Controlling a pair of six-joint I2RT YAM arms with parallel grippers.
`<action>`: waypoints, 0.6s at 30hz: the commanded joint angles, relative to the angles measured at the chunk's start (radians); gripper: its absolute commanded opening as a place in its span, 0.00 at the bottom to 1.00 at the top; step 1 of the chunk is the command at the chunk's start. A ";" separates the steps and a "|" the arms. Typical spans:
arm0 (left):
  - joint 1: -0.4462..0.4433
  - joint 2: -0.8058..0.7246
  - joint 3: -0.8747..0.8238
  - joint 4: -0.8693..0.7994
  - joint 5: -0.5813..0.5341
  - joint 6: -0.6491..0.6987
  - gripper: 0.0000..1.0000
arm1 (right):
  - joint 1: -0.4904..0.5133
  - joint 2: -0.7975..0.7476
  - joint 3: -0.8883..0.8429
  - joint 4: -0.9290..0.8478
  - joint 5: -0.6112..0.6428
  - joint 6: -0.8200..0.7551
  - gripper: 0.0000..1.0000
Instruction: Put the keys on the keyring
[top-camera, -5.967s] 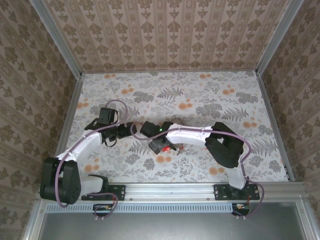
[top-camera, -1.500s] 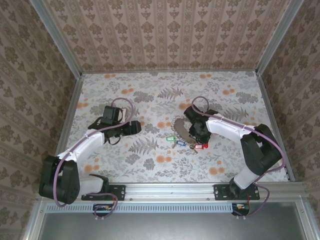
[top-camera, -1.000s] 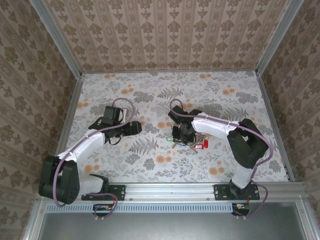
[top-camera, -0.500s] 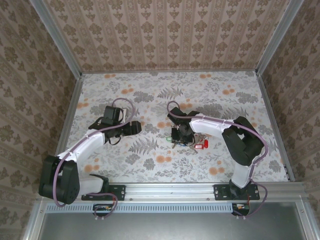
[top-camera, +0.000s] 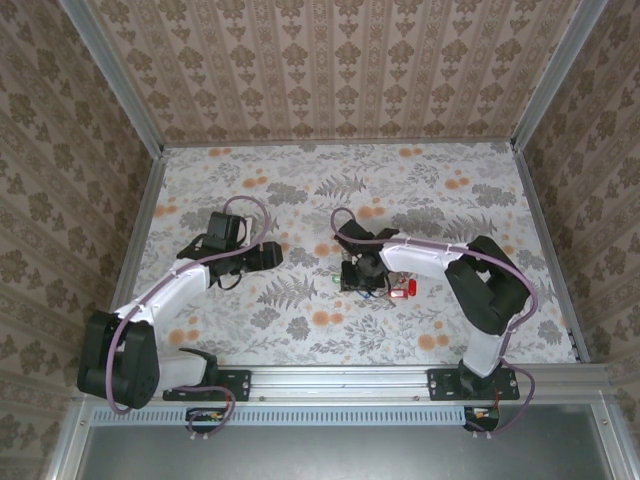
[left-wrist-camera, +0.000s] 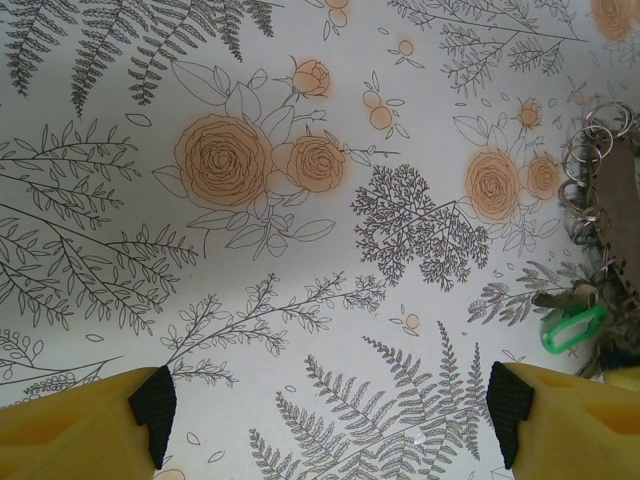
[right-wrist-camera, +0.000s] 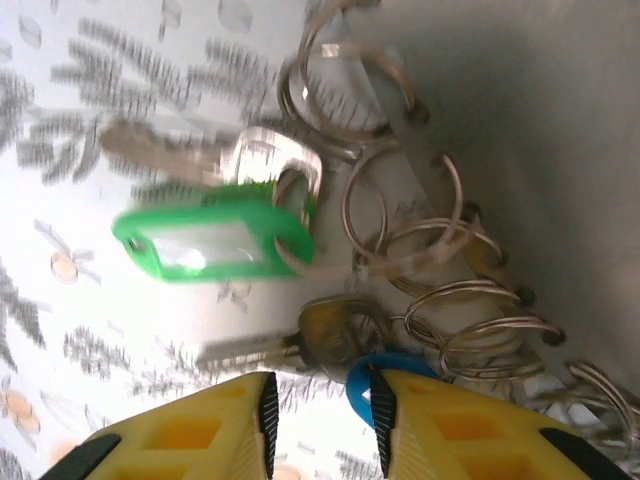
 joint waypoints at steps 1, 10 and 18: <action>-0.005 -0.019 -0.011 -0.037 -0.014 -0.010 0.85 | 0.037 -0.016 -0.070 -0.037 -0.087 -0.021 0.36; -0.007 0.018 0.005 -0.027 0.002 -0.011 0.85 | 0.044 0.007 0.003 0.096 -0.335 -0.115 0.44; -0.015 0.014 0.014 -0.031 0.009 -0.002 0.85 | 0.014 -0.165 -0.048 -0.065 -0.048 0.000 0.44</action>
